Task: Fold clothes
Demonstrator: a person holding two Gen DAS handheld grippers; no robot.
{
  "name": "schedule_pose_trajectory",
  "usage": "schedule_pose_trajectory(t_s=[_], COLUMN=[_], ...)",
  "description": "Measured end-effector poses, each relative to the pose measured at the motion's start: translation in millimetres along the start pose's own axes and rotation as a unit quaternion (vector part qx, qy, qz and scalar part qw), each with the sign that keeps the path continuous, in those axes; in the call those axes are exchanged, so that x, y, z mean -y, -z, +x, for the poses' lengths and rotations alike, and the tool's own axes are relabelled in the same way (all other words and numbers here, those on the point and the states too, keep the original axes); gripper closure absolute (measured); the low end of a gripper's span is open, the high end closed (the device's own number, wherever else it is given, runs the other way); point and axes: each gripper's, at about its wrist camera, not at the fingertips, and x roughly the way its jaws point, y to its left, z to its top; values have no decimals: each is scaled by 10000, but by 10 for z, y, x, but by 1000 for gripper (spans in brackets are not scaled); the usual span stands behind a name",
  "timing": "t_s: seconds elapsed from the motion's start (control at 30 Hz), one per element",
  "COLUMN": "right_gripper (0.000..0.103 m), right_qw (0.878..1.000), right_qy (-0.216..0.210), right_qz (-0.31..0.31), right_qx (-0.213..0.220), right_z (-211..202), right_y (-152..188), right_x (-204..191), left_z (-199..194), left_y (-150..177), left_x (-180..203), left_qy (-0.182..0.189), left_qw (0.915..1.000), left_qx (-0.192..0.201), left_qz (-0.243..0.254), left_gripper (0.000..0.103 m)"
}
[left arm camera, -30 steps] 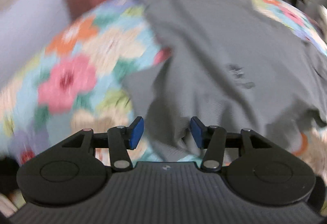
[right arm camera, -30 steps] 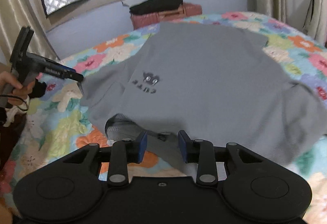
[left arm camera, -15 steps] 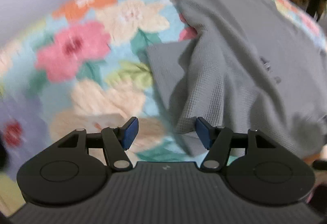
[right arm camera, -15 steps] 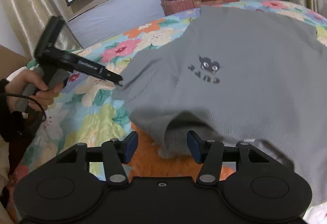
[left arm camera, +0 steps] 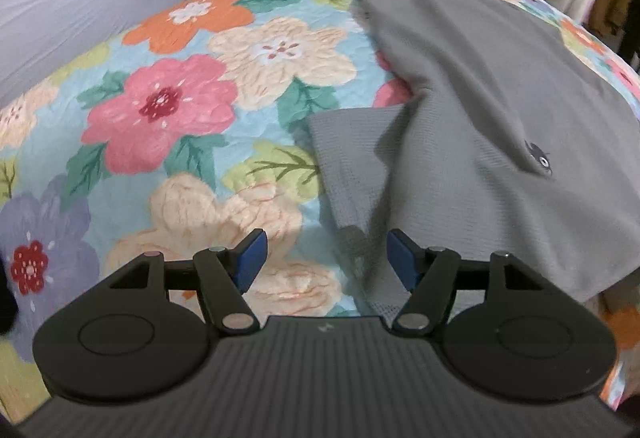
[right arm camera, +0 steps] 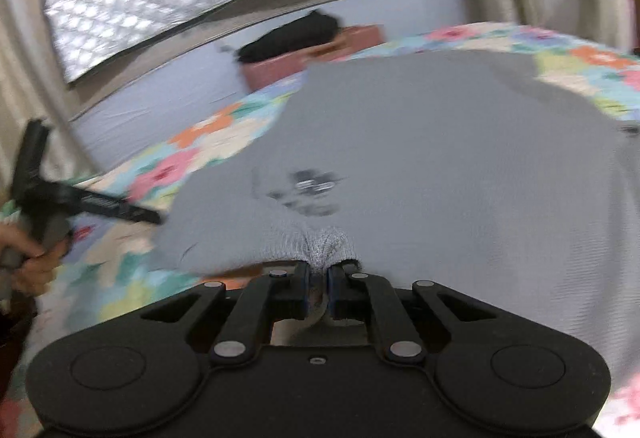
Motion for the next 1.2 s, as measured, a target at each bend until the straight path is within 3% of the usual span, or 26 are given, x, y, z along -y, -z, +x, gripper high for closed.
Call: schedule_pose_trajectory(t_s=[0.13, 0.23, 0.33, 0.37, 0.43, 0.5, 0.53, 0.67, 0.73, 0.87, 0.97, 1.1, 1.2], right_gripper=[93, 93, 93, 93, 93, 92, 92, 92, 92, 92, 92, 90, 88], right_qw=[9992, 9988, 9991, 9991, 9991, 9993, 9995, 9982, 9952, 9817, 9754, 9834, 9841], right_qy=[160, 138, 165, 161, 127, 45, -31, -586, -983, -1902, -2177, -1603, -1427], right_qz=[344, 441, 349, 348, 366, 333, 284, 36, 32, 96, 158, -294, -220], right_qx=[-112, -158, -183, -179, -174, -169, -160, -73, -17, -67, -317, -797, -1032], right_z=[47, 74, 97, 93, 86, 79, 70, -12, -82, -147, -37, 266, 331], right_y=[59, 104, 131, 138, 150, 159, 164, 131, 82, -18, 27, 331, 436], right_x=[216, 280, 264, 267, 281, 294, 291, 231, 185, -25, -280, -620, -637], left_z=[148, 397, 474, 474, 418, 318, 263, -135, -393, -786, -779, -239, 82], left_y=[-22, -41, -49, -64, -96, -156, -191, -349, -464, -681, -769, -707, -547], left_x=[21, 41, 95, 131, 206, 230, 243, 206, 64, -338, -483, -444, -420], left_qy=[246, 415, 404, 397, 361, 501, 440, -237, -556, -835, -996, -1685, -1700], left_qw=[9995, 9974, 9976, 9980, 9990, 9985, 9988, 9971, 9932, 9866, 9867, 9841, 9851], left_qx=[-94, -431, -241, -198, -95, 43, 116, 705, 1019, 1385, 1253, 504, 72], left_qz=[-156, -401, -512, -440, -234, -208, -164, 148, 79, -228, -288, 259, 267], left_gripper=[30, 21, 18, 23, 73, 95, 98, 99, 99, 99, 98, 97, 93])
